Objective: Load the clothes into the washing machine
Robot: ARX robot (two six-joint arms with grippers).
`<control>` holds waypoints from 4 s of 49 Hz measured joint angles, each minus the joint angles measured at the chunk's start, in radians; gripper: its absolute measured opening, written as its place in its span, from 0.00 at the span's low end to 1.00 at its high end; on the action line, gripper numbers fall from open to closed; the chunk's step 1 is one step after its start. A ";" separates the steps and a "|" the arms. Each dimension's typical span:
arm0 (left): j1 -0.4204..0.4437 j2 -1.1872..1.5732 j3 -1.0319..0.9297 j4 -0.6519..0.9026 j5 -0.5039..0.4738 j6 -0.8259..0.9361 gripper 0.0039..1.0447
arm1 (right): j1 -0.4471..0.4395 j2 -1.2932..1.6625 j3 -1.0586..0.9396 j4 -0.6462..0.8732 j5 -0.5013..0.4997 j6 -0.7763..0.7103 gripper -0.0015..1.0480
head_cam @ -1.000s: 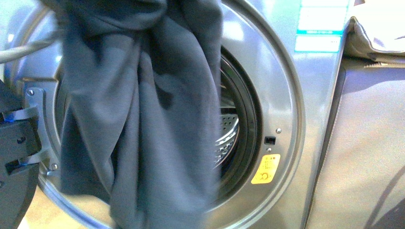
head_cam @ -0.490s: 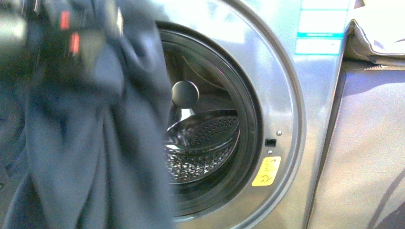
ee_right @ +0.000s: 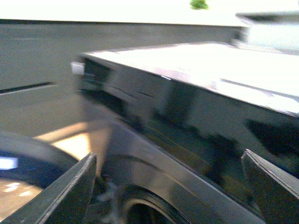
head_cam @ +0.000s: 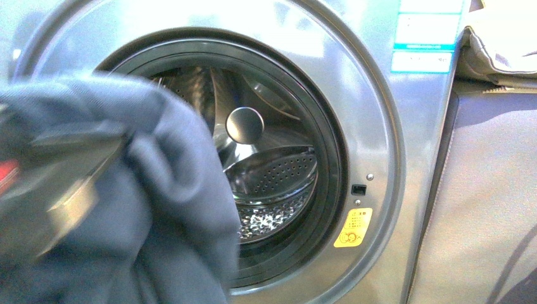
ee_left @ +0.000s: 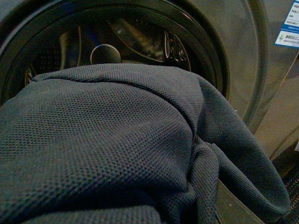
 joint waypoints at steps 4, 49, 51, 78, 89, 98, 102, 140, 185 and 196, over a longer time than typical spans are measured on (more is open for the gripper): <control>0.008 -0.016 -0.003 -0.006 0.009 -0.004 0.12 | 0.000 -0.087 -0.151 0.028 0.354 0.011 0.74; 0.072 -0.435 -0.187 -0.301 0.050 -0.089 0.12 | -0.430 -0.902 -1.525 0.541 0.266 0.024 0.02; 0.079 -0.451 -0.192 -0.311 0.058 -0.090 0.12 | -0.441 -0.925 -1.548 0.541 0.254 0.024 0.02; 0.091 -0.325 -0.183 -0.186 0.076 -0.093 0.12 | -0.567 -1.162 -1.694 0.457 0.133 0.024 0.02; 0.097 0.058 -0.019 0.098 0.109 -0.061 0.12 | -0.567 -1.254 -1.722 0.394 0.133 0.024 0.02; 0.102 0.370 0.178 0.180 0.119 -0.031 0.12 | -0.567 -1.315 -1.758 0.375 0.133 0.024 0.02; 0.102 0.467 0.239 0.189 0.117 -0.018 0.12 | -0.567 -1.336 -1.758 0.356 0.133 0.024 0.02; 0.134 1.161 0.896 0.173 0.020 0.077 0.12 | -0.567 -1.593 -1.757 0.093 0.132 0.024 0.02; 0.116 1.645 1.789 -0.271 -0.089 0.139 0.12 | -0.567 -1.593 -1.757 0.093 0.132 0.024 0.02; 0.124 1.766 2.084 -0.443 -0.096 0.172 0.12 | -0.567 -1.593 -1.757 0.093 0.132 0.024 0.02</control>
